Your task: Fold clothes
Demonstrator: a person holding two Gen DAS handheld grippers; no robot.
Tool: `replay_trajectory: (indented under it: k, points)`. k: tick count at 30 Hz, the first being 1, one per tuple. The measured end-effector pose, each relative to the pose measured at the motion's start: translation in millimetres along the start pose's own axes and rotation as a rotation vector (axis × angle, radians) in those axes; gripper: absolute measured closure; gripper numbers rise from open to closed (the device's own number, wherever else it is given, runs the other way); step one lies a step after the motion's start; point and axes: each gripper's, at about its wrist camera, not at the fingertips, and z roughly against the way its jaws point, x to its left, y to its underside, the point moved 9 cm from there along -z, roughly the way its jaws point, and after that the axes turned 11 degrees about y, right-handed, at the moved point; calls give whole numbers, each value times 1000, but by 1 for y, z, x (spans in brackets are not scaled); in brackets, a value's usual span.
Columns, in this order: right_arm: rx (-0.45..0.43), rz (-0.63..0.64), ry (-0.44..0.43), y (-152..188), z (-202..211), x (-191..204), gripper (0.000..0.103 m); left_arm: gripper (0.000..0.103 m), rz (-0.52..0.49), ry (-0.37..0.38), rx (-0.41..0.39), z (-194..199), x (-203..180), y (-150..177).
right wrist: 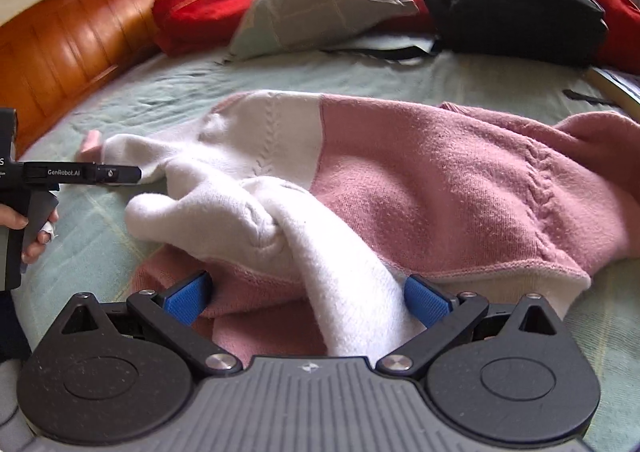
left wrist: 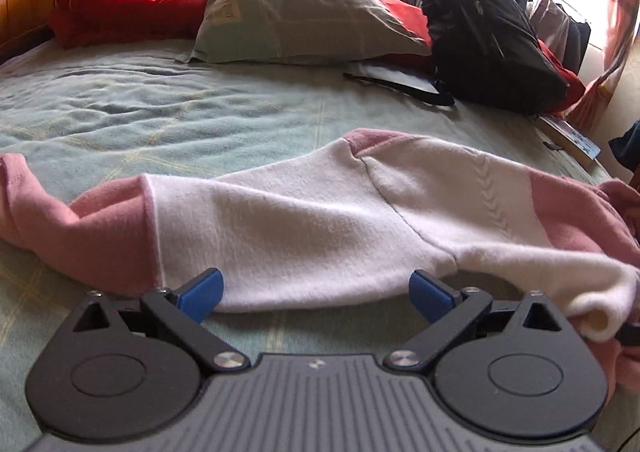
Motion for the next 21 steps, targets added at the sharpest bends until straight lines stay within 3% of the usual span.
replay_trajectory:
  k: [6,12,17,21]
  points:
    - [-26,63,14,9,14,3,0,4,33,53,50,23,-33,21]
    - [-130,187,77,11,56,14,0,4,-136,51,36,61,-97,33]
    - [-233,240,32,-6,89,42,0,3,-292,30,18,92,-144,51]
    - [-236,306,-36,-3,95,76,4,3,-308,-38,-6,118,-145,65]
